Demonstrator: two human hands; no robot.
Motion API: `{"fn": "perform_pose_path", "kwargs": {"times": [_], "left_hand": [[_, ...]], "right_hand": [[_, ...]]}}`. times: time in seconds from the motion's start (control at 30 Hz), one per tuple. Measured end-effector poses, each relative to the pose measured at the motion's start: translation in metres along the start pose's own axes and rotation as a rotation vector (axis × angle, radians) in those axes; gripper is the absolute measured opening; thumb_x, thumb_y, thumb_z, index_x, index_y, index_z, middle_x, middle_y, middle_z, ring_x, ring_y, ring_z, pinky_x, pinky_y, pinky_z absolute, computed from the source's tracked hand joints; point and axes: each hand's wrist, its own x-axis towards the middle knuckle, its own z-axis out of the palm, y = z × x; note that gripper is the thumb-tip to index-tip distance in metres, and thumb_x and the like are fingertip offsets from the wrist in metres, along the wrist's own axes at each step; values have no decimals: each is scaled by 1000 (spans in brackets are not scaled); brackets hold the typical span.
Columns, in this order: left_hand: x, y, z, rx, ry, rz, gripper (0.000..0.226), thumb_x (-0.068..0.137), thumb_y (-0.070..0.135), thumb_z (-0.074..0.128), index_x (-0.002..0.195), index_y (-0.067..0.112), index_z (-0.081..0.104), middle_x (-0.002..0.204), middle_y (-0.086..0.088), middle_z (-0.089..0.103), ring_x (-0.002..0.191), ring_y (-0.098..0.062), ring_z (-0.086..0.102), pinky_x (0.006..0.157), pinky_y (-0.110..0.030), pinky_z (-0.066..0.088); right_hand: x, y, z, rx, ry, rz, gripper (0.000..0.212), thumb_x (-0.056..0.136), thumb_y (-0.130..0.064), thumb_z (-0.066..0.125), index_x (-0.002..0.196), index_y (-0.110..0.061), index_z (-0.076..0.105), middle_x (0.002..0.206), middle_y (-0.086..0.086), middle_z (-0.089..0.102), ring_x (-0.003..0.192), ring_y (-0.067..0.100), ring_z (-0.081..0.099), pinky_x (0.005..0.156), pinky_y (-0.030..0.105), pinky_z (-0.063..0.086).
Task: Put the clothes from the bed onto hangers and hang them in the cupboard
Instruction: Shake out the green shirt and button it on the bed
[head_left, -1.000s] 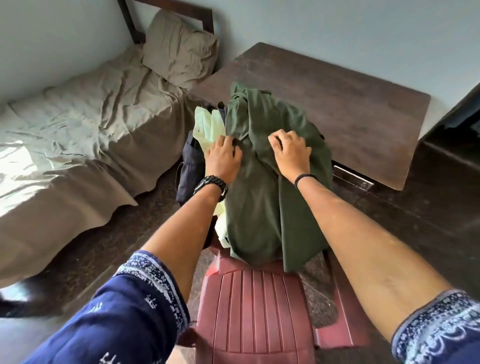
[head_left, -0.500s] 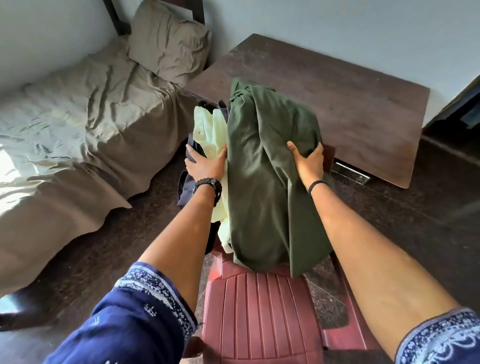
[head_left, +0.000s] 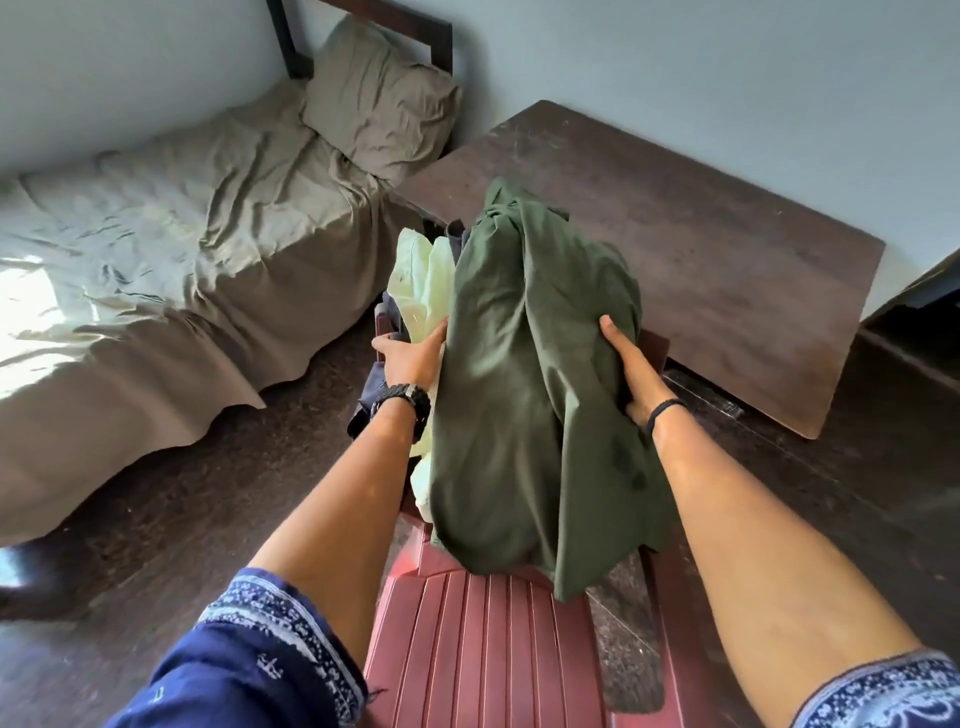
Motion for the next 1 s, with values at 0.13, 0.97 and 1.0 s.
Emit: {"fn": "perform_pose_path", "kwargs": {"times": [0.13,0.97,1.0], "left_hand": [[9,0,-3,-83,5,46,68,67,44,82,106,21,31,119,2,50,103,-12,54,95,-25,42],[-2,27,5,-314,-245,171,32,84,12,70,93,32,47,89,9,71,79,-5,66,87,-32,52],[-6,30,6,-329,-239,184,29,86,9,66,90,31,48,85,8,70,79,-7,65,92,-34,49]], "right_hand": [[0,-7,-1,-60,-68,27,46,86,-55,58,115,-21,64,108,3,72,99,17,68,88,31,53],[21,-19,-9,50,-177,58,35,88,-42,58,111,-16,65,101,5,74,87,18,71,77,32,57],[21,-19,-10,65,-180,55,36,88,-41,58,111,-15,65,100,4,74,87,18,71,78,32,55]]}}
